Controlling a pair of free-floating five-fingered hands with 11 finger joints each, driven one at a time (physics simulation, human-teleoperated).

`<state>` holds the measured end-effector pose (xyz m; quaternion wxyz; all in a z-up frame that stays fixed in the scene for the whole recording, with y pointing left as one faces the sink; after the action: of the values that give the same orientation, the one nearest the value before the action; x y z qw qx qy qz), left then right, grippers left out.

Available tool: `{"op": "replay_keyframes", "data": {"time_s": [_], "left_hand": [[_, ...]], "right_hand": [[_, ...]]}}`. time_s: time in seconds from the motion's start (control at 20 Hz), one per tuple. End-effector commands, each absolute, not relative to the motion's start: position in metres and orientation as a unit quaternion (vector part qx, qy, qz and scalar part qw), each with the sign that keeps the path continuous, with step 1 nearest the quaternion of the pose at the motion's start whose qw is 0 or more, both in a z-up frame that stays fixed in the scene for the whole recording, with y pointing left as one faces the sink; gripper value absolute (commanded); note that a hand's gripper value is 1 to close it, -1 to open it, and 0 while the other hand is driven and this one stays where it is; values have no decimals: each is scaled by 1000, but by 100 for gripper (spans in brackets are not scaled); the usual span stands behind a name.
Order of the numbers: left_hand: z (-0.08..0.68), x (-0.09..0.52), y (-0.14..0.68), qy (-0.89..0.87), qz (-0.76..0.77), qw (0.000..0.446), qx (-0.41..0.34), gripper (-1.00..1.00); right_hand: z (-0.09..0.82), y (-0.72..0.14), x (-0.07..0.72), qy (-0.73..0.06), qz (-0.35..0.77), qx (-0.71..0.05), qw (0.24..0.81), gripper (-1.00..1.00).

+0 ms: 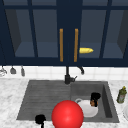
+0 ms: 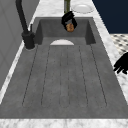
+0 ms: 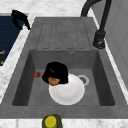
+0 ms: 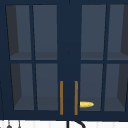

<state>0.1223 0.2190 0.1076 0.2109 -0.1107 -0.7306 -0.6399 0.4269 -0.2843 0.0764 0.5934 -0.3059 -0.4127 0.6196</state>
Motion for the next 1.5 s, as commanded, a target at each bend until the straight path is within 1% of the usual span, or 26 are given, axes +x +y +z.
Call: {"op": "replay_keyframes", "data": {"time_s": [0.0, 0.75, 1.45], "left_hand": [[108, 122, 219, -731, -640, 211, -111, 0], [108, 122, 219, -731, -640, 211, -111, 0], [108, 122, 219, -731, -640, 211, -111, 0]], "right_hand": [[106, -293, 408, -430, 600, -306, 602, 100], [177, -350, 334, -449, 591, -285, 606, 100], [231, -424, 291, -460, 584, -267, 613, 100]]}}
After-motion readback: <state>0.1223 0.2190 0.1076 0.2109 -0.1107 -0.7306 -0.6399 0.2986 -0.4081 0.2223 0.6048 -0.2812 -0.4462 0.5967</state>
